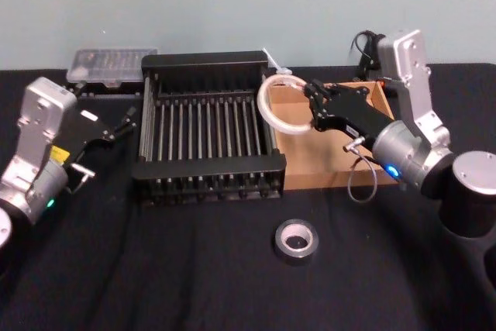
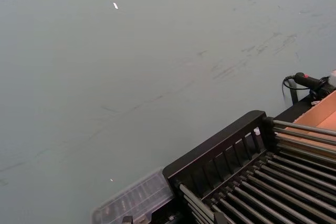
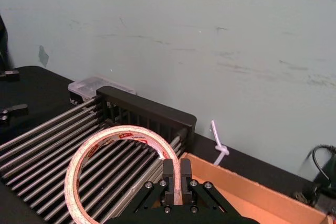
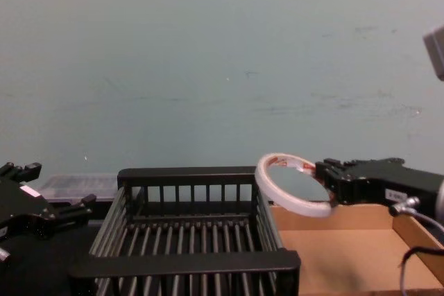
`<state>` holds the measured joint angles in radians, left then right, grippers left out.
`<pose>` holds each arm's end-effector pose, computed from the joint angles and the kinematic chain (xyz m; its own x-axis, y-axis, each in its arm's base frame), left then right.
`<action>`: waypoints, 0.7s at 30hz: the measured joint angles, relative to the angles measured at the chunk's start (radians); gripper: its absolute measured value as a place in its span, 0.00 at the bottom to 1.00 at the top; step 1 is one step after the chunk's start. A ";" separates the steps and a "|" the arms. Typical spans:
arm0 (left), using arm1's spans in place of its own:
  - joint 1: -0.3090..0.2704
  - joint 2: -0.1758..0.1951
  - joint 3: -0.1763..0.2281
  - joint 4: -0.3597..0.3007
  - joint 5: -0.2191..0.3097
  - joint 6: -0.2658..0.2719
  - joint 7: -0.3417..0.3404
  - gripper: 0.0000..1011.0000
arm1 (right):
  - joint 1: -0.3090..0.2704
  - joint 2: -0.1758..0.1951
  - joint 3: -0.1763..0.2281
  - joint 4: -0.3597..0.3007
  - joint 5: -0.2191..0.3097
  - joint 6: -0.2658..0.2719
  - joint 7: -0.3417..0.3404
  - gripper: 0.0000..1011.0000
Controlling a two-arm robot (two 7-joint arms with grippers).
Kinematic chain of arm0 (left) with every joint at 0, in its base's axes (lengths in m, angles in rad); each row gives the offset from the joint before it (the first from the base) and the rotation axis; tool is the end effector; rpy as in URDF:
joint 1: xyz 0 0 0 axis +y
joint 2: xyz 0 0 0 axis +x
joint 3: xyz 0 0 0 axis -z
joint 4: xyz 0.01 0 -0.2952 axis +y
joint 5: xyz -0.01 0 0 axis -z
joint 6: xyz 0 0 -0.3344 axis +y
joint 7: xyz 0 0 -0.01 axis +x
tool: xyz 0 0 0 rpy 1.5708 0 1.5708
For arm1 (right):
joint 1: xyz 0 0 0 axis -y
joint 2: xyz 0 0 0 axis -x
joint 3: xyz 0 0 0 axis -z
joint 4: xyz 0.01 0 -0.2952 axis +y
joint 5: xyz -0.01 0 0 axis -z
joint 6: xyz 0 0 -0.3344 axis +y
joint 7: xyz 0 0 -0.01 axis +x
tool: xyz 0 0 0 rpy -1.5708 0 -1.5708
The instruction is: Pick up the white tape and place it into the black box , Pick up the silver tape and place it into the brown box.
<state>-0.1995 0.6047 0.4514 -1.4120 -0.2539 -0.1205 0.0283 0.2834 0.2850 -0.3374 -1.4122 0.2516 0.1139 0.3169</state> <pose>0.3831 0.0789 -0.3114 0.2923 0.8803 0.3737 -0.9553 0.2873 0.0703 0.4213 0.0095 -0.2715 0.5520 -0.8308 0.0709 0.8319 0.5430 -0.1142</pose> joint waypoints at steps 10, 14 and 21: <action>0.000 0.000 0.000 0.000 0.000 0.000 0.000 0.99 | 0.075 -0.035 -0.030 0.070 -0.031 -0.001 0.009 0.08; 0.000 0.000 0.000 0.000 0.000 0.000 0.000 0.99 | 0.103 -0.055 -0.045 0.103 -0.044 -0.001 0.012 0.08; 0.000 0.000 0.000 0.000 0.000 0.000 0.000 0.99 | 0.139 -0.080 -0.067 0.144 -0.069 -0.003 0.013 0.08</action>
<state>-0.1995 0.6047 0.4514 -1.4120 -0.2539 -0.1205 0.0283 0.4223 0.2047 -0.4047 -1.2683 0.1825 0.1111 0.3301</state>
